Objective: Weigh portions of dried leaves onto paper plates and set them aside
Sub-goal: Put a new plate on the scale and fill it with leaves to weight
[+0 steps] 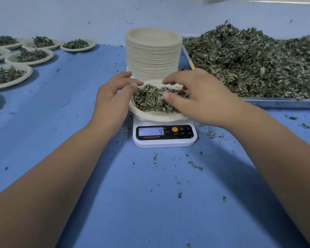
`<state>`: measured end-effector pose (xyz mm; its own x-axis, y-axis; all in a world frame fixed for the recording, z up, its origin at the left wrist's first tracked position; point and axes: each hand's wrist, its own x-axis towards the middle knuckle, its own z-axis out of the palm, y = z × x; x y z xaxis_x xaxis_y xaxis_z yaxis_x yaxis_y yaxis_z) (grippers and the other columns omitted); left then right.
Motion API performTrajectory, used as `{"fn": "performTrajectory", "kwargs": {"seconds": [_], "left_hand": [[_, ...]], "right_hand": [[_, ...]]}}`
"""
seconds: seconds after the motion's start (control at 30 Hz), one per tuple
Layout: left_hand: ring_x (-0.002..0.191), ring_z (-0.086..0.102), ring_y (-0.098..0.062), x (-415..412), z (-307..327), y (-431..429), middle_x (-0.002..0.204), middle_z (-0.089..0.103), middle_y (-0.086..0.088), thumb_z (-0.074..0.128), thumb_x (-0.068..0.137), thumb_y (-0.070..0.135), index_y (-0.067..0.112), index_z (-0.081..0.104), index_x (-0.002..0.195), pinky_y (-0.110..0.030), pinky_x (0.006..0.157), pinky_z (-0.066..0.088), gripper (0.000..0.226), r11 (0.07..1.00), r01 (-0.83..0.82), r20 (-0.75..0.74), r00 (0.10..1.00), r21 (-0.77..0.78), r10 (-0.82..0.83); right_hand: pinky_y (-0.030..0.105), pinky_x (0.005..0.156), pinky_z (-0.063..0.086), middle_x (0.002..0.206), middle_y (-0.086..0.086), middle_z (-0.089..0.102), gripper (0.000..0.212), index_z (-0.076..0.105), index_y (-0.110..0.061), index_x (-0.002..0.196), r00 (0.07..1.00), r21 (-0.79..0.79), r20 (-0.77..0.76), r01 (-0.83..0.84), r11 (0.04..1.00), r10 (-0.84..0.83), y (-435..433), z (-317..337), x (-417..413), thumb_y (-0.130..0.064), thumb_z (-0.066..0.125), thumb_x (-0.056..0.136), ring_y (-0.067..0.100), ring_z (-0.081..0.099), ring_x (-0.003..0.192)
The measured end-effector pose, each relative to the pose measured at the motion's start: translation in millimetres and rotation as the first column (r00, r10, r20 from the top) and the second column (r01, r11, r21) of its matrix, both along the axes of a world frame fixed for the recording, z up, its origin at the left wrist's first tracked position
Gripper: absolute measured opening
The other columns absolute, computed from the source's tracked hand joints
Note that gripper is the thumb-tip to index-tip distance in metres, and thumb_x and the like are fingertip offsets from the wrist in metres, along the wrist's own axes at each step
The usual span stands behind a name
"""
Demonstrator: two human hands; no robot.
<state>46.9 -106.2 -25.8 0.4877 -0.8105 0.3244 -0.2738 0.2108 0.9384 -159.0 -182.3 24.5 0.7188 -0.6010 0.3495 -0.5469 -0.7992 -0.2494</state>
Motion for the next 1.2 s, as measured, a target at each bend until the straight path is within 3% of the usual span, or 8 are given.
{"fn": "performTrajectory", "kwargs": {"seconds": [0.1, 0.2, 0.3, 0.47, 0.7, 1.0, 1.13, 1.2], "left_hand": [[0.129, 0.054, 0.000, -1.1, 1.4, 2.1, 0.135, 0.063, 0.011, 0.057, 0.082, 0.029, 0.040, 0.082, 0.076, -0.042, 0.115, 0.042, 0.027, 1.000, 0.026, -0.026, 0.999, -0.005, -0.026], [0.129, 0.056, -0.005, 0.6, 1.0, 1.2, 0.133, 0.065, 0.011, 0.056, 0.083, 0.029, 0.032, 0.082, 0.080, -0.046, 0.115, 0.041, 0.026, 1.000, 0.005, -0.046, 0.999, 0.001, -0.005], [0.126, 0.059, -0.005, 3.9, 0.5, -0.9, 0.126, 0.068, 0.010, 0.056, 0.083, 0.023, 0.027, 0.080, 0.078, -0.047, 0.113, 0.043, 0.026, 0.999, -0.037, -0.081, 0.996, -0.009, 0.036], [0.107, 0.065, 0.007, 7.2, 0.2, -2.3, 0.109, 0.074, 0.017, 0.053, 0.094, 0.007, 0.026, 0.079, 0.074, -0.036, 0.097, 0.052, 0.038, 0.997, -0.057, -0.156, 0.987, -0.044, 0.050], [0.116, 0.063, 0.001, 3.4, 0.0, -2.0, 0.120, 0.072, 0.009, 0.055, 0.095, 0.006, 0.022, 0.080, 0.086, -0.044, 0.112, 0.046, 0.031, 0.998, -0.054, -0.103, 0.993, -0.032, 0.050], [0.116, 0.063, 0.002, 5.0, -1.2, -0.6, 0.118, 0.073, 0.011, 0.055, 0.096, 0.007, 0.024, 0.081, 0.091, -0.041, 0.110, 0.048, 0.032, 0.998, -0.043, -0.109, 0.993, -0.043, 0.038], [0.112, 0.064, 0.003, 6.6, -1.4, -0.7, 0.117, 0.074, 0.012, 0.053, 0.096, 0.009, 0.029, 0.081, 0.086, -0.030, 0.092, 0.054, 0.036, 0.998, -0.047, -0.147, 0.988, -0.047, 0.040], [0.112, 0.064, 0.002, 8.9, -1.9, -1.2, 0.114, 0.075, 0.014, 0.051, 0.097, 0.009, 0.035, 0.081, 0.081, -0.033, 0.088, 0.056, 0.043, 0.997, -0.053, -0.168, 0.985, -0.049, 0.044]], "right_hand": [[0.043, 0.106, 0.041, 0.138, -0.007, 0.058, 0.056, 0.048, -0.042, 0.144, 0.976, 0.030, -0.208, -0.053, 0.998, 0.059, 1.7, 12.1, 15.2, -0.064, 0.051, 0.092, 0.019, 0.044, 0.131], [0.034, 0.098, 0.045, 0.135, -0.011, 0.060, 0.054, 0.052, -0.043, 0.141, 0.960, 0.060, -0.268, -0.070, 0.996, 0.084, -3.4, 18.4, 25.5, -0.062, 0.058, 0.091, 0.012, 0.052, 0.121], [0.025, 0.082, 0.041, 0.112, -0.011, 0.066, 0.034, 0.067, -0.035, 0.124, 0.977, 0.064, -0.196, -0.079, 0.995, 0.090, -9.5, 23.6, 31.4, -0.048, 0.067, 0.092, 0.010, 0.056, 0.103], [0.024, 0.085, 0.048, 0.098, -0.015, 0.070, 0.018, 0.075, -0.031, 0.106, 0.994, 0.078, 0.032, -0.104, 0.991, 0.102, -16.4, 31.5, 27.1, -0.039, 0.074, 0.090, 0.006, 0.062, 0.093], [-0.003, 0.071, 0.032, 0.084, -0.035, 0.056, 0.019, 0.075, -0.033, 0.111, 0.980, 0.046, 0.181, -0.093, 0.995, 0.083, -25.2, 25.6, 24.2, -0.034, 0.072, 0.092, -0.023, 0.051, 0.078], [0.007, 0.070, 0.040, 0.084, -0.024, 0.064, 0.017, 0.076, -0.030, 0.106, 0.937, 0.122, 0.349, -0.069, 0.990, 0.022, -28.3, 27.8, 25.5, -0.029, 0.076, 0.089, -0.014, 0.053, 0.067], [0.022, 0.064, 0.050, 0.067, -0.014, 0.058, 0.016, 0.077, -0.021, 0.105, 0.897, 0.222, 0.441, -0.111, 0.969, 0.002, -29.8, 27.6, 25.8, -0.022, 0.077, 0.089, -0.003, 0.049, 0.057], [0.023, 0.058, 0.051, 0.065, -0.008, 0.056, 0.015, 0.077, -0.019, 0.105, 0.883, 0.261, 0.469, -0.140, 0.955, 0.002, -29.7, 29.0, 24.9, -0.017, 0.076, 0.090, 0.003, 0.050, 0.054]]}}
